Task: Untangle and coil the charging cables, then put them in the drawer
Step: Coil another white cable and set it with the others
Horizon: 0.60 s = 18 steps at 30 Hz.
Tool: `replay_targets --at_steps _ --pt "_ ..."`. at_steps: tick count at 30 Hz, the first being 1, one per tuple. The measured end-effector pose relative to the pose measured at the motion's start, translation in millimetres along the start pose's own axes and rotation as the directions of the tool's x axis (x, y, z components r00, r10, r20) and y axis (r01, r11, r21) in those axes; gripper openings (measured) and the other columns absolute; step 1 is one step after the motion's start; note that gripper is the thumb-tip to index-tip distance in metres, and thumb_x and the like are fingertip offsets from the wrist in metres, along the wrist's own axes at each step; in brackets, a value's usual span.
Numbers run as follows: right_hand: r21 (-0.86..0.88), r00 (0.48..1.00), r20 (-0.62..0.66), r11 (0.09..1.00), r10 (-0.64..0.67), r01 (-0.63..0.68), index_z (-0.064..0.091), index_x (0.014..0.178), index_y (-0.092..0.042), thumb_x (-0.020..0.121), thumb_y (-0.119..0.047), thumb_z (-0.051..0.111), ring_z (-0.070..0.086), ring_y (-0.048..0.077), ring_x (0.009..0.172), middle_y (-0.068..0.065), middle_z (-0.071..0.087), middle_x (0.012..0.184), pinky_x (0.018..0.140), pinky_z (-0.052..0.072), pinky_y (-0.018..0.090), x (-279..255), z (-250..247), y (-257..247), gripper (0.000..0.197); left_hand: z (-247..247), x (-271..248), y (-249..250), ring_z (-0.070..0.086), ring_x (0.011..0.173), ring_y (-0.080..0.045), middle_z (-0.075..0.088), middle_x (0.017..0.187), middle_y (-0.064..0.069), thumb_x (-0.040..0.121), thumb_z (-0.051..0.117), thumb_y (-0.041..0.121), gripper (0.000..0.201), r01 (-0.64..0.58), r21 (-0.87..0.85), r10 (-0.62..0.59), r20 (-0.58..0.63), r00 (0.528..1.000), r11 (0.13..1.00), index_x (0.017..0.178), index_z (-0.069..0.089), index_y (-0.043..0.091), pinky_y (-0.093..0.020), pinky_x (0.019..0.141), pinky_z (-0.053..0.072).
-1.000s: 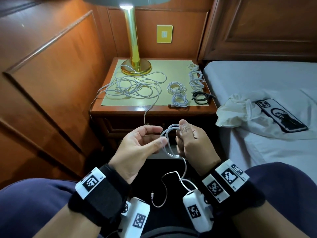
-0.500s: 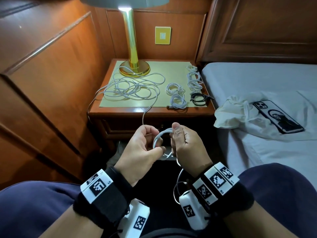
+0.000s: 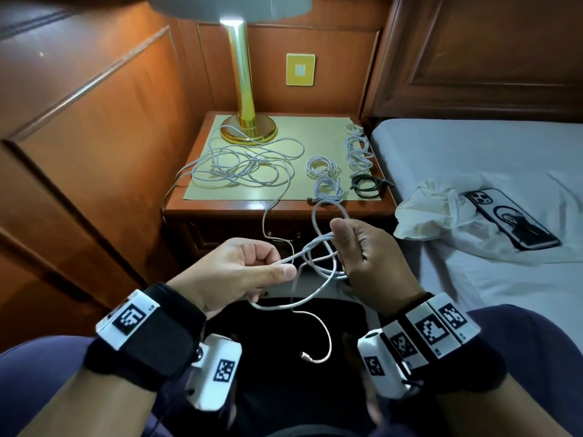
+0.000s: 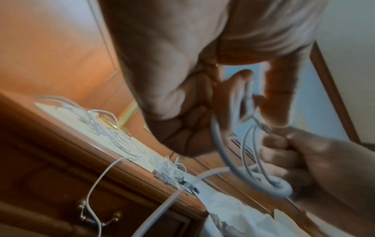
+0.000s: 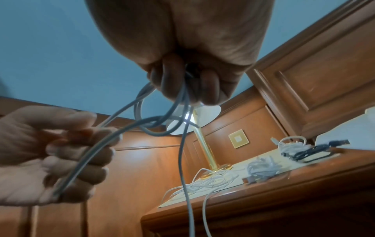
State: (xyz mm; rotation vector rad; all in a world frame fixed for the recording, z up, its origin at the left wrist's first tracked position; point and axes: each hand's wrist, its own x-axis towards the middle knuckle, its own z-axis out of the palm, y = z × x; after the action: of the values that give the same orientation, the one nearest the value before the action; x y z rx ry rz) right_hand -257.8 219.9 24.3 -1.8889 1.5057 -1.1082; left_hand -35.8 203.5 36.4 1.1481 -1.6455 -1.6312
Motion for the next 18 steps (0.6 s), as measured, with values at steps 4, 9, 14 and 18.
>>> replay_targets --at_steps 4,9,14,18 --pt "-0.026 0.997 -0.075 1.000 0.007 -0.009 0.045 0.064 -0.023 0.098 -0.059 0.033 0.036 0.007 0.048 -0.007 0.037 0.053 0.049 0.028 0.019 5.5 -9.4 -0.2 0.051 5.1 -0.5 -5.5 0.044 0.050 -0.016 0.040 0.052 -0.004 0.069 0.081 0.012 0.037 -0.121 -0.309 0.107 -0.062 0.992 0.943 0.061 0.044 0.013 -0.030 0.064 0.056" --pt "0.006 0.991 -0.135 1.000 -0.002 0.003 0.050 0.066 -0.036 0.098 -0.059 0.034 0.039 0.006 0.050 -0.012 0.045 0.055 0.054 0.033 0.023 8.3 -21.9 1.3 0.041 9.5 1.5 -0.9 0.023 0.040 -0.011 0.029 0.050 0.000 0.078 0.078 0.013 0.035 -0.140 -0.230 0.109 -0.144 0.984 0.963 0.061 0.047 0.014 -0.020 0.041 0.020" --pt "-0.167 0.976 -0.194 0.984 -0.096 0.064 0.045 0.070 -0.018 0.101 -0.047 0.035 0.044 0.014 0.057 -0.005 0.040 0.056 0.050 0.030 0.017 10.3 -25.4 8.7 0.044 2.4 2.8 -3.3 0.034 0.054 -0.019 0.035 0.054 -0.004 0.076 0.076 0.023 0.045 -0.255 0.162 0.294 -0.304 0.906 0.953 0.054 0.038 0.014 -0.032 0.060 0.046" --pt "-0.222 0.920 -0.328 0.964 -0.213 0.144 0.042 0.071 -0.021 0.106 -0.035 0.037 0.049 0.010 0.061 -0.006 0.039 0.055 0.050 0.030 0.011 16.4 -37.6 6.8 0.038 1.6 -6.3 8.9 0.028 0.041 -0.010 0.028 0.050 0.003 0.072 0.081 0.015 0.039 -0.288 -0.462 0.242 -0.157 0.958 0.839 0.057 0.045 0.019 -0.025 0.045 0.043"
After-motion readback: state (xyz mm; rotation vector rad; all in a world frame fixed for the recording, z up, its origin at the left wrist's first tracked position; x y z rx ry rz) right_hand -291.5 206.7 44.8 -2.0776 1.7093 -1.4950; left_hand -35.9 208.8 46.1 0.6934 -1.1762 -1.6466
